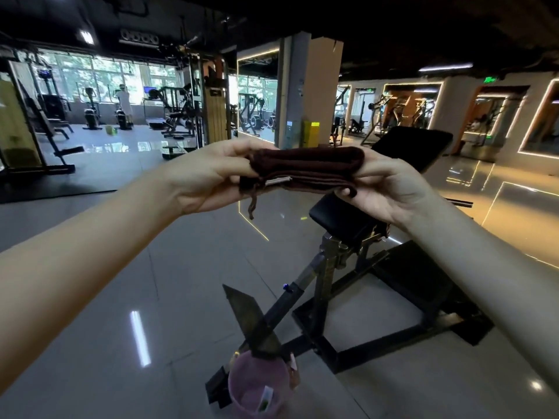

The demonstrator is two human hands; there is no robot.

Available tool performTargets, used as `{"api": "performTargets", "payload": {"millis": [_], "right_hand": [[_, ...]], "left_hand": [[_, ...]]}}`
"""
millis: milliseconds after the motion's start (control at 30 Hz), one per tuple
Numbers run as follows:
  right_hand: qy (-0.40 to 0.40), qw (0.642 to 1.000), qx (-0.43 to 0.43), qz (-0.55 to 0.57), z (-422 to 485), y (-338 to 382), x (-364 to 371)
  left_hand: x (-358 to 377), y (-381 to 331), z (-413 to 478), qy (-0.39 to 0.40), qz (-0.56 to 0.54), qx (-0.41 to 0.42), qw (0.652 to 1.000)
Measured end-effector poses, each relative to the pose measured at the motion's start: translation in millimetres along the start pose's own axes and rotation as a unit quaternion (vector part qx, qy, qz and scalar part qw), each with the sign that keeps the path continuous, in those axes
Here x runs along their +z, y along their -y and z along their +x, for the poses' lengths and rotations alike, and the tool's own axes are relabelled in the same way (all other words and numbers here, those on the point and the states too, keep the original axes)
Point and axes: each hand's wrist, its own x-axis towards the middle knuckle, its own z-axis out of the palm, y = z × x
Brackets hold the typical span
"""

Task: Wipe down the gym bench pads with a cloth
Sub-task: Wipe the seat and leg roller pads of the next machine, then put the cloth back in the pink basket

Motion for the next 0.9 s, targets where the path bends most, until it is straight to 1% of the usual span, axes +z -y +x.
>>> {"api": "performTargets", "payload": {"millis": [67, 100, 167, 200, 233, 300, 333, 367, 433, 500, 600, 700, 733, 800, 900], "right_hand": [[0.034, 0.999, 0.012, 0.024, 30, -7, -4], [0.047, 0.998, 0.026, 0.034, 46, -12, -8], [0.045, 0.998, 0.045, 0.024, 69, -22, -11], [0.038, 0.998, 0.048, -0.004, 80, -27, -13], [0.014, 0.998, 0.046, -0.041, 90, -35, -15], [-0.025, 0.994, 0.053, -0.094, 111, -58, -18], [-0.030, 0.992, 0.063, -0.103, 124, -75, -26], [-0.033, 0.991, 0.076, -0.101, 135, -94, -35], [-0.039, 0.988, 0.117, -0.096, 157, -137, -61], [-0.049, 0.982, 0.159, -0.089, 181, -180, -88], [-0.074, 0.975, 0.194, -0.074, 215, -244, -129], [-0.088, 0.966, 0.228, -0.080, 247, -305, -172], [-0.084, 0.966, 0.232, -0.078, 255, -321, -184], [-0.090, 0.963, 0.252, -0.038, 272, -354, -210], [-0.114, 0.955, 0.272, -0.005, 291, -398, -240]], "left_hand": [[-27, 8, 18, 0.021, -0.018, 0.008, 1.000], [-42, 13, 27, 0.046, -0.035, 0.004, 0.998], [-66, 25, 40, 0.100, -0.058, -0.007, 0.993], [-74, 33, 47, 0.103, -0.066, -0.017, 0.992], [-80, 42, 53, 0.086, -0.064, -0.029, 0.994], [-93, 64, 70, 0.002, -0.046, -0.054, 0.997], [-101, 80, 79, -0.041, -0.027, -0.066, 0.997], [-108, 97, 88, -0.065, -0.001, -0.079, 0.995], [-124, 137, 106, -0.092, 0.030, -0.123, 0.988], [-140, 181, 126, -0.122, 0.009, -0.166, 0.979], [-160, 250, 157, -0.183, -0.033, -0.214, 0.959], [-180, 318, 192, -0.241, -0.061, -0.245, 0.937], [-185, 338, 201, -0.255, -0.067, -0.252, 0.931], [-197, 381, 219, -0.276, -0.077, -0.265, 0.921], [-212, 436, 235, -0.278, -0.097, -0.291, 0.910]]}}
